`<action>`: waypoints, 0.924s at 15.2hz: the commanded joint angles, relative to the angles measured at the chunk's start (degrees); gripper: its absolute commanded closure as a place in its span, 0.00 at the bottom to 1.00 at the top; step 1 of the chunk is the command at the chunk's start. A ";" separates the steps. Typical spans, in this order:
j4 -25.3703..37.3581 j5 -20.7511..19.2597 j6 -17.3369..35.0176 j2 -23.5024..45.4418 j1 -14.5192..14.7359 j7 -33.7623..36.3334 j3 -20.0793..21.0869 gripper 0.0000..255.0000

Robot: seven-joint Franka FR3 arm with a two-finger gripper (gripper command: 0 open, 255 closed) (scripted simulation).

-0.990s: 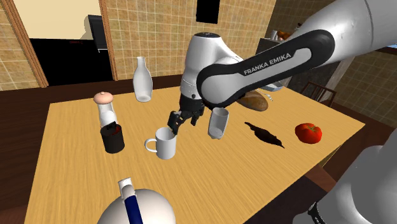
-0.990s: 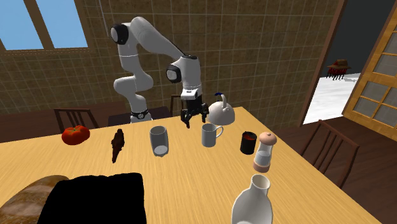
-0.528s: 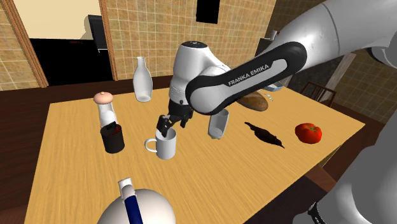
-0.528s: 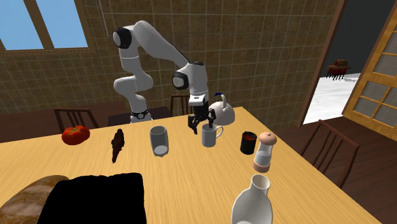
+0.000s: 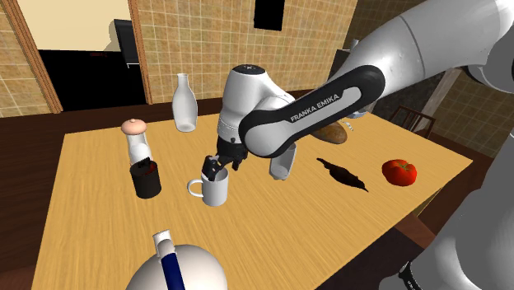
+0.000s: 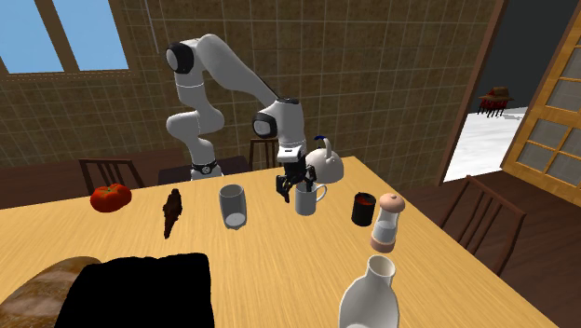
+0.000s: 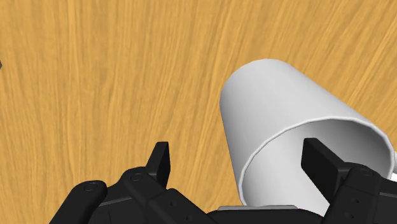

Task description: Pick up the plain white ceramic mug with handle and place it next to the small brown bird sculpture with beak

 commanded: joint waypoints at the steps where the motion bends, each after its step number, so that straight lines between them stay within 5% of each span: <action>1: -0.01 -0.02 0.04 0.02 0.00 0.01 -0.01 0.00; 3: -0.01 -0.01 0.03 0.02 0.00 0.01 0.00 0.00; 4: -0.01 -0.01 0.03 0.02 0.00 0.01 0.00 1.00; 14: 0.22 0.34 -0.64 -0.47 -0.07 -0.25 0.10 1.00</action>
